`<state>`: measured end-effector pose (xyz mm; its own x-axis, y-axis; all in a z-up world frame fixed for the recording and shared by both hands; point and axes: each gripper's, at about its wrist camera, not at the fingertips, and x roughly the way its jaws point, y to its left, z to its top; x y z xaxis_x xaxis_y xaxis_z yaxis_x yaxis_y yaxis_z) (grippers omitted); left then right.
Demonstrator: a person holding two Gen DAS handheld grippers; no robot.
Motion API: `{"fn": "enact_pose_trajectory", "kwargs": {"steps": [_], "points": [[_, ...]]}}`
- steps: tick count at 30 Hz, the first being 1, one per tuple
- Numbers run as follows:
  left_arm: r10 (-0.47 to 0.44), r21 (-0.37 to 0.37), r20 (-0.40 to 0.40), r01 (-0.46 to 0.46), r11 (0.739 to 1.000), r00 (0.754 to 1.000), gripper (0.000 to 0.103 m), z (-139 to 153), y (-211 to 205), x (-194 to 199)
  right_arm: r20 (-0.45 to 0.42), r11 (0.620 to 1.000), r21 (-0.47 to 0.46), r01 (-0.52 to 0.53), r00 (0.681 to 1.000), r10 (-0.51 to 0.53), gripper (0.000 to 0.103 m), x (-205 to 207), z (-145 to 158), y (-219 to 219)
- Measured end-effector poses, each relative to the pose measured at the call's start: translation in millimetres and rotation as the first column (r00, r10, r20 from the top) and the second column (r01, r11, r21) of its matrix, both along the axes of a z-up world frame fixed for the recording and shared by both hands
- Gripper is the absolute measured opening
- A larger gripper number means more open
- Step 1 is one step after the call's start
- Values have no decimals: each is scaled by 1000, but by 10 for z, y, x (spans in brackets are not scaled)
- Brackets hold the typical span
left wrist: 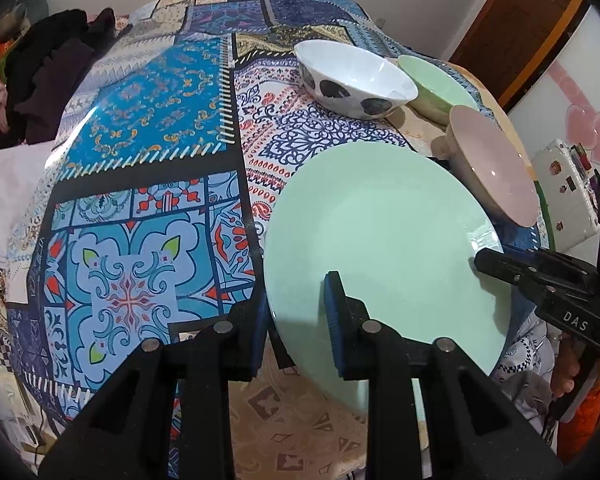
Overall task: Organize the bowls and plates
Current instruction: 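Lower the pale green plate onto the white plate and open both tools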
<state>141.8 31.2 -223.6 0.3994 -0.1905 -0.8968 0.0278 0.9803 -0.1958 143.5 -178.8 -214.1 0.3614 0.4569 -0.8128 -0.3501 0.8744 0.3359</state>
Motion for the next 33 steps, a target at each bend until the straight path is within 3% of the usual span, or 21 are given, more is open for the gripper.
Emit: {"fn": "enact_pose_trajectory", "kwargs": {"steps": [10,17,22,28,33], "points": [[0,17,-9,0,1000,1000,26,-36,-24,16,38,999,-28,16,999,-14,22,-59,67,-50],[-18,63,70,14,998,997,26,211,-88,-59,86,999,-34,25,996,-22,22,-106,245,-140],[-20,64,128,12,998,992,32,459,-141,-99,143,999,-21,40,989,-37,22,-121,445,-245],[-31,62,219,18,998,975,49,806,-305,-113,213,998,-4,64,975,-61,30,-87,679,-383],[-51,55,270,37,998,961,56,1004,-477,-36,268,996,0,92,959,-88,45,-44,801,-537]]}}
